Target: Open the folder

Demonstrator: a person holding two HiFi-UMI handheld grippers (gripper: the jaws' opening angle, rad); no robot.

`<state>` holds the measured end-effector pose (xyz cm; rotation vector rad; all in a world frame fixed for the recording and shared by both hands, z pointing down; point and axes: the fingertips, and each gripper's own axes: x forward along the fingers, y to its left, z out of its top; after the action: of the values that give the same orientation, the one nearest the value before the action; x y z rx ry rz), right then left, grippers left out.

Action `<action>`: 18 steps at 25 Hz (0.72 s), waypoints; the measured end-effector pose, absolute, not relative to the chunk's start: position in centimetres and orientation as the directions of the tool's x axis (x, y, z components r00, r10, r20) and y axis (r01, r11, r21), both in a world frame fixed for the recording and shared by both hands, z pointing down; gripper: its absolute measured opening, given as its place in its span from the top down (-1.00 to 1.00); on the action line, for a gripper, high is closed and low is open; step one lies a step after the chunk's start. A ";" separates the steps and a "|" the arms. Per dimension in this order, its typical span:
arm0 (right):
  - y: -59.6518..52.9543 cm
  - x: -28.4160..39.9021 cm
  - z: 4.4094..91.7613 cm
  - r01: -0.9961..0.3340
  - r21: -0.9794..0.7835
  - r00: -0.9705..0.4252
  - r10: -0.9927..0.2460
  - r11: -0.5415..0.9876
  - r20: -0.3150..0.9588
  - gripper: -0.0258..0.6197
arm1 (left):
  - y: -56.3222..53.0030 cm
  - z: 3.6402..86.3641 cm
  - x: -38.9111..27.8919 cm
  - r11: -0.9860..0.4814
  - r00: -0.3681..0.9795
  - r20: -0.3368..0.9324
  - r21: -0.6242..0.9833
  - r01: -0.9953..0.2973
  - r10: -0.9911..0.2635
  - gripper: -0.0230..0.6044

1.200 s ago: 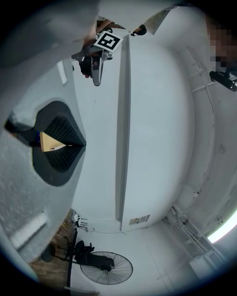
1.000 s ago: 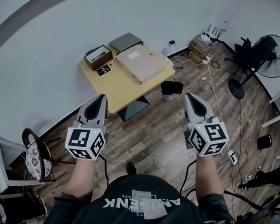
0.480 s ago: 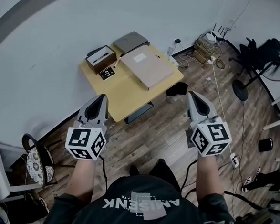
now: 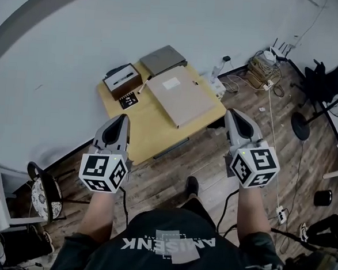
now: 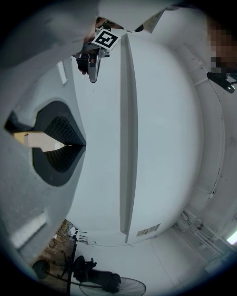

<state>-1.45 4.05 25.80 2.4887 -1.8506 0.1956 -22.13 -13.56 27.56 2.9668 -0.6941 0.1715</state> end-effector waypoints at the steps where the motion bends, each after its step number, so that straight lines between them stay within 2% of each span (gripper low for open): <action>1: 3.7 -0.1 25.7 -0.958 -0.047 0.275 -0.954 -0.282 0.120 0.90 | -13.7 27.4 -21.0 -0.890 0.887 0.130 0.053 -0.453 -0.443 0.93; 9: 0.9 9.7 25.1 -0.979 -0.037 0.193 -0.975 -0.198 0.110 0.90 | -15.2 27.2 -13.1 -0.842 0.833 0.159 0.017 -0.540 -0.531 0.93; 18: -1.2 16.6 25.2 -0.991 -0.052 0.119 -0.989 -0.124 0.091 0.90 | -16.1 27.3 -7.6 -0.779 0.767 0.173 -0.006 -0.627 -0.618 0.93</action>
<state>16.59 -1.21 25.19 2.3340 -2.0649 0.1610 -7.56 -16.05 27.30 2.9035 -1.0238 0.2565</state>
